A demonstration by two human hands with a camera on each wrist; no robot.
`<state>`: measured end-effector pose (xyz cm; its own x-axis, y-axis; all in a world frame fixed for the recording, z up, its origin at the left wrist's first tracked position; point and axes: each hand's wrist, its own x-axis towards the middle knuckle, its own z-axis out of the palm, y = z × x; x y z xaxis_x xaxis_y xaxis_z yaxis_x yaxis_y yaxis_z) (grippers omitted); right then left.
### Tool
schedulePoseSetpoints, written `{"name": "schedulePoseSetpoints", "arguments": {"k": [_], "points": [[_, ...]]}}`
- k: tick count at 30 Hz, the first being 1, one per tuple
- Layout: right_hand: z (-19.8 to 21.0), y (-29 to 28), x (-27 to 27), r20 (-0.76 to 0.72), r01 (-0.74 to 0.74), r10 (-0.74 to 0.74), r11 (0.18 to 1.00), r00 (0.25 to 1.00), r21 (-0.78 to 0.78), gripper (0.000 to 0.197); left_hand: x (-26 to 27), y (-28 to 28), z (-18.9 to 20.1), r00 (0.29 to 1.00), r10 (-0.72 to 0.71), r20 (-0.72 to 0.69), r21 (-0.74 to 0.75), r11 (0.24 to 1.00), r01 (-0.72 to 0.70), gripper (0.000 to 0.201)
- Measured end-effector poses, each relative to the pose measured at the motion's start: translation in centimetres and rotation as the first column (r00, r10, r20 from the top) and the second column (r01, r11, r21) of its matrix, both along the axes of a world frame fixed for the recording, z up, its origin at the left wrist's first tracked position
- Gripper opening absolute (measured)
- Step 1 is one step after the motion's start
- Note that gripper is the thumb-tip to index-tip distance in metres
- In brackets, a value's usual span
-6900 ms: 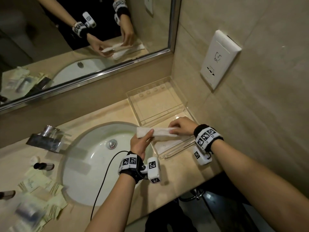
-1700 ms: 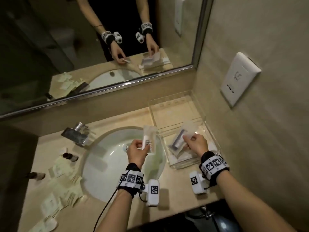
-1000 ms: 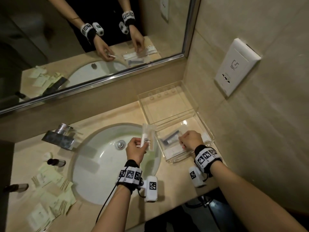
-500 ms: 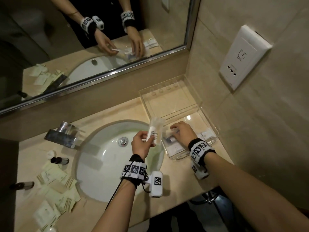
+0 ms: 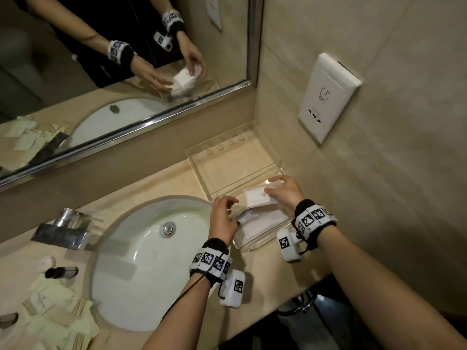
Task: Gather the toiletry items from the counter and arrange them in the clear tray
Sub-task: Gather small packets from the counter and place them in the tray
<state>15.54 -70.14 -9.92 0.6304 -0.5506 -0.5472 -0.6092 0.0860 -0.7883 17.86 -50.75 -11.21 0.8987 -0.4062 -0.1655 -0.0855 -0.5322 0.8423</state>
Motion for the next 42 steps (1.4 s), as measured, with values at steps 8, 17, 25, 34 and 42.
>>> {"name": "schedulePoseSetpoints", "arguments": {"k": [8, 17, 25, 34, 42], "points": [[-3.4, -2.0, 0.0, -0.24, -0.365, 0.314, 0.906, 0.919, -0.212, 0.032, 0.6, -0.9, -4.3, 0.978, -0.206, -0.018, 0.282, 0.938, 0.203, 0.05], [-4.5, -0.9, -0.6, -0.295, -0.554, 0.47, 0.672, 0.832, -0.491, 0.053, 1.0, -1.0, -6.1, 0.964, -0.255, 0.08, 0.298, 0.929, 0.221, 0.05], [-5.9, -0.1, -1.1, -0.212, -0.497, 0.457, 0.707, 0.864, -0.503, 0.053, 1.2, -0.9, -6.4, 0.976, -0.217, 0.019, 0.257, 0.944, 0.205, 0.056], [-6.0, -0.7, -1.9, -0.114, -0.419, 0.429, 0.733, 0.896, -0.535, 0.054, 1.0, -0.4, -5.5, 0.978, -0.209, 0.018, 0.242, 0.95, 0.199, 0.056], [-3.3, -0.3, -1.3, -0.071, -0.413, 0.45, 0.731, 0.89, -0.543, 0.029, 0.7, 2.3, -2.9, 0.991, -0.09, 0.099, 0.192, 0.979, 0.07, 0.035]]}}
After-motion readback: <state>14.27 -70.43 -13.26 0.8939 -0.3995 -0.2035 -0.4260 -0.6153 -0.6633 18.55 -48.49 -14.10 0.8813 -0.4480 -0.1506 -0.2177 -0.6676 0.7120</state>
